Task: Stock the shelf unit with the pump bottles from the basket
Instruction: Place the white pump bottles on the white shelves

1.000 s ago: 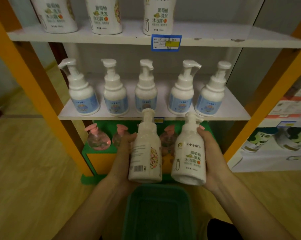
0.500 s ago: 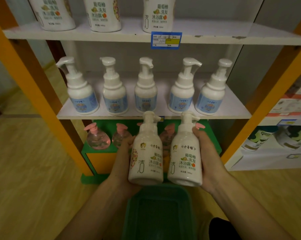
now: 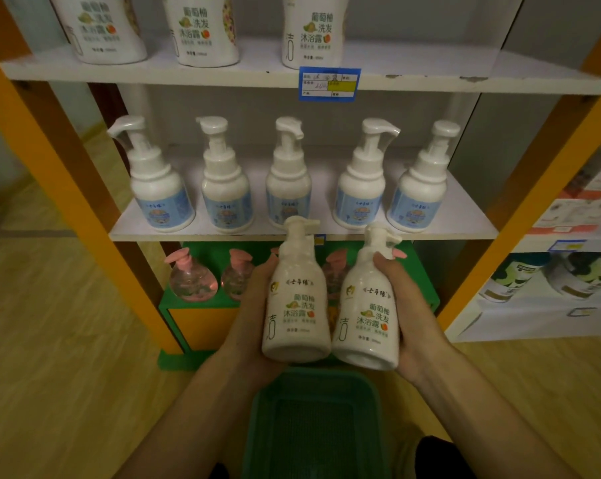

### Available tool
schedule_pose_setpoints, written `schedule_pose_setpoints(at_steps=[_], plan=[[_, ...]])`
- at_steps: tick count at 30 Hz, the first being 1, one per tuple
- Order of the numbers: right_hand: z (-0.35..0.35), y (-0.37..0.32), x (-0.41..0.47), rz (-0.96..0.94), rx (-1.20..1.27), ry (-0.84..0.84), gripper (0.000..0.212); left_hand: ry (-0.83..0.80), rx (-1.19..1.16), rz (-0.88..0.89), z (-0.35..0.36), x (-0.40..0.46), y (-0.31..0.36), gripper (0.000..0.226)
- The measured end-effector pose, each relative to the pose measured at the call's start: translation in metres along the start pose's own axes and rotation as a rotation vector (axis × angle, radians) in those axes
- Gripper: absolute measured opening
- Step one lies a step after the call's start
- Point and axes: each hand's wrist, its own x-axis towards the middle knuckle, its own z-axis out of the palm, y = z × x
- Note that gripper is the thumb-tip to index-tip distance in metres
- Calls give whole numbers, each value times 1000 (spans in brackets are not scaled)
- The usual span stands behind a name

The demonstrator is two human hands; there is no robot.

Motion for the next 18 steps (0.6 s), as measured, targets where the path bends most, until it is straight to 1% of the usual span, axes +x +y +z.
schedule_pose_setpoints(at_steps=[3, 5, 6, 8, 9, 10, 11, 14, 16, 18], plan=[[-4, -1, 0, -16, 18, -36, 27, 33, 59, -19, 7, -1, 1, 36], [-5, -2, -2, -29, -2, -63, 29, 45, 62, -17, 11, -4, 2, 34], [-5, -2, -3, -29, -22, -58, 36, 46, 71, -13, 13, -5, 2, 34], [-5, -2, -7, -35, -42, -39, 58, 27, 72, -3, 17, -8, 2, 36], [-4, -5, -11, -54, -54, -29, 66, 7, 80, 11, 21, -10, 2, 37], [-3, -7, -13, -75, -64, -22, 69, -6, 92, 29, 25, -12, 3, 37], [-2, -8, -14, -90, -80, -16, 68, -10, 99, 38, 26, -12, 3, 36], [6, -23, -24, -151, -174, 9, 56, -45, 121, 54, 44, -19, 11, 31], [11, -34, -28, -226, -242, 53, 55, -25, 155, 59, 58, -19, 20, 35], [21, -49, -33, -316, -266, 58, 49, -13, 148, 106, 72, -16, 32, 41]])
